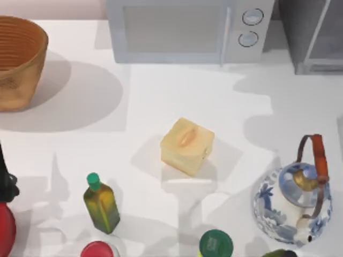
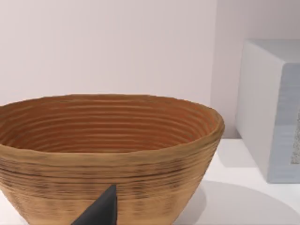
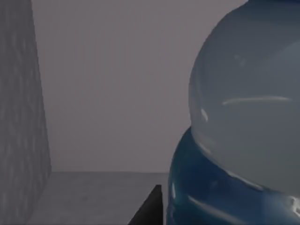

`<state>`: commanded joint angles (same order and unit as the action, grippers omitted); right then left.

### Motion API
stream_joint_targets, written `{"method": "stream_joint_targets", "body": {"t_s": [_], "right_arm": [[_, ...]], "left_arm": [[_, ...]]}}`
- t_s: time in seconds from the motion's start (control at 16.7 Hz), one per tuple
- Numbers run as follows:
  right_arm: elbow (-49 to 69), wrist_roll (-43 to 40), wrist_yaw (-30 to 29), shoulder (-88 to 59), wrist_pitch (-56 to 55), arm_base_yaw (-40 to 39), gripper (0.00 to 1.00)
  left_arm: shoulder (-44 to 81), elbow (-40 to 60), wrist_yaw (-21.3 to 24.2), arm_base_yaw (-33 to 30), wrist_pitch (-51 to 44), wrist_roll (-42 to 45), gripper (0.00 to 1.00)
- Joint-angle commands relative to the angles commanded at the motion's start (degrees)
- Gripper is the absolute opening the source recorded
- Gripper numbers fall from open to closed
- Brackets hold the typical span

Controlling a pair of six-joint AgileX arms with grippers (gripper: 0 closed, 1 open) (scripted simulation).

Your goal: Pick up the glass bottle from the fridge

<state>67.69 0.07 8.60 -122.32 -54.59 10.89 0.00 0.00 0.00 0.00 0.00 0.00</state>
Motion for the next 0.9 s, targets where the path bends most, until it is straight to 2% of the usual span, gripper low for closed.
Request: {"method": "stream_joint_targets", "body": {"t_s": [0.18, 0.6, 0.9], "right_arm": [[-4.04, 0.02, 0.56, 3.47, -2.24, 0.70, 0.00], [-23.31, 0.12, 2.72, 13.65, -7.86, 1.75, 0.00], [-25.72, 0.11, 3.02, 15.81, -9.82, 2.63, 0.00]], "left_arm": [[0.00, 0.00, 0.00, 0.00, 0.00, 0.00, 1.00], [0.00, 0.00, 0.00, 0.00, 0.00, 0.00, 1.00], [0.00, 0.00, 0.00, 0.00, 0.00, 0.00, 1.00]]}}
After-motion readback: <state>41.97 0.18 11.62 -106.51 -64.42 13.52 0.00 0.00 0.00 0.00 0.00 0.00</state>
